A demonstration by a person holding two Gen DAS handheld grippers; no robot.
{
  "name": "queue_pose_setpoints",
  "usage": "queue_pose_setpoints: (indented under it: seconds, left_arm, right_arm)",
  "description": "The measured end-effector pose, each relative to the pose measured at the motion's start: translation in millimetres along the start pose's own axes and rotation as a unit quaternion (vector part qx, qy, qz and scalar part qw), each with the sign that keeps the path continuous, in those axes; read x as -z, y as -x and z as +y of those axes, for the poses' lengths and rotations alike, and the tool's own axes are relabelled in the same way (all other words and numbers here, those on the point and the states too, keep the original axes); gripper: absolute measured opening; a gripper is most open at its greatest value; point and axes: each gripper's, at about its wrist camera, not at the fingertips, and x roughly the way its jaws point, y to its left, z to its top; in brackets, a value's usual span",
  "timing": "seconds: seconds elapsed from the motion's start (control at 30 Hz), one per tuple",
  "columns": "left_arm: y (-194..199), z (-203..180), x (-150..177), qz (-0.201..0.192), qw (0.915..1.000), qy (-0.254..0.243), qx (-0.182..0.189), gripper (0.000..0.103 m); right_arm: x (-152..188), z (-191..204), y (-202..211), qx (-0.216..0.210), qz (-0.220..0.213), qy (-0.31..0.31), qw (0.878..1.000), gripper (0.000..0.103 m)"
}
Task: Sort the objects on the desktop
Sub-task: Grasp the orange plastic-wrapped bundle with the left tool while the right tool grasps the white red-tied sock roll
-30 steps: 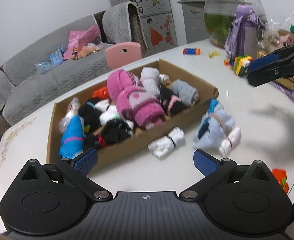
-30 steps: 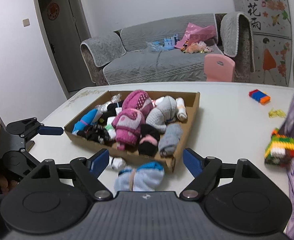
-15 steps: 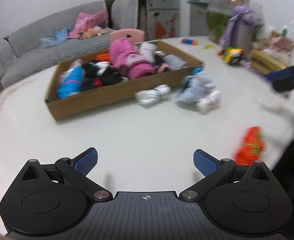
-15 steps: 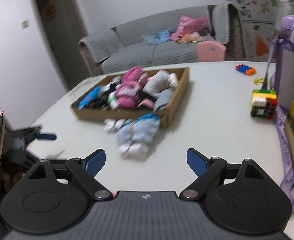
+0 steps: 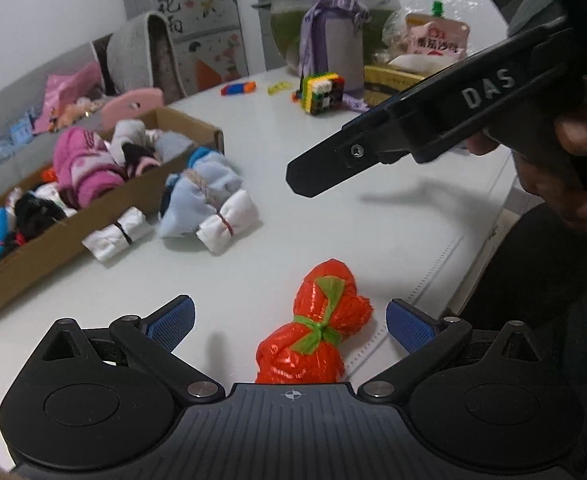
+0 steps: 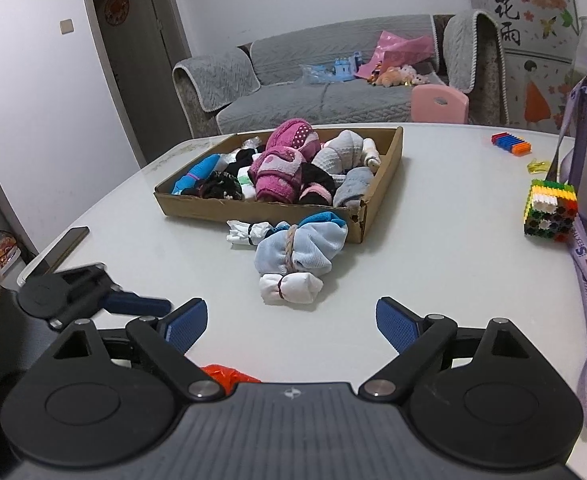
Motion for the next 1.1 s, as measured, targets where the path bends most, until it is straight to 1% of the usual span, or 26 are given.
queue_pose_setpoints:
  seconds: [0.07,0.17,0.27,0.3,0.43,0.53,0.57,0.6,0.63,0.7,0.77,0.83,1.0,1.1]
  left_arm:
    - [-9,6,1,0.009,0.9998,0.015,0.0,0.102]
    - [-13,22,3,0.016,0.9979,0.061,0.016,0.099]
    - [-9,33,5,0.015,0.9975,0.068,0.008,0.095]
    - [-8,35,5,0.014,0.9974,0.07,0.007,0.09]
    - [0,47,9,0.014,0.9969,0.078,-0.003,0.082]
    - [6,58,12,0.013,0.9957,0.091,-0.016,0.069]
    - [8,62,13,0.013,0.9951,0.096,-0.02,0.063]
    - [10,66,14,0.014,0.9946,0.1,-0.023,0.059]
    - [11,69,15,0.016,0.9941,0.104,-0.027,0.058]
    - [14,74,17,0.016,0.9933,0.11,-0.033,0.058]
    - [16,77,20,0.015,0.9926,0.115,-0.037,0.058]
    - [18,79,21,0.014,0.9921,0.118,-0.041,0.058]
    - [21,81,24,0.011,0.9912,0.123,-0.046,0.057]
    - [23,83,26,0.01,0.9907,0.126,-0.049,0.054]
  right_arm:
    - [0,3,-6,0.005,0.005,0.007,1.0,0.09]
    - [-1,7,-16,0.009,0.01,0.016,1.0,0.09]
    - [-3,13,-27,0.01,0.012,0.019,1.0,0.09]
    - [-4,15,-32,0.01,0.012,0.02,1.0,0.09]
    - [-3,23,-50,0.02,0.016,0.018,1.0,0.09]
    - [0,27,-63,0.035,0.02,0.018,0.999,0.089]
    - [1,27,-67,0.042,0.021,0.018,0.999,0.089]
    - [2,28,-70,0.045,0.023,0.018,0.999,0.087]
    - [3,28,-72,0.05,0.026,0.019,0.998,0.085]
    - [3,28,-75,0.062,0.027,0.023,0.997,0.084]
    - [3,28,-76,0.07,0.023,0.026,0.997,0.082]
    - [2,26,-77,0.071,0.021,0.022,0.997,0.08]
    - [1,28,-79,0.091,0.015,0.033,0.995,0.068]
    - [3,33,-80,0.104,0.013,0.049,0.993,0.059]
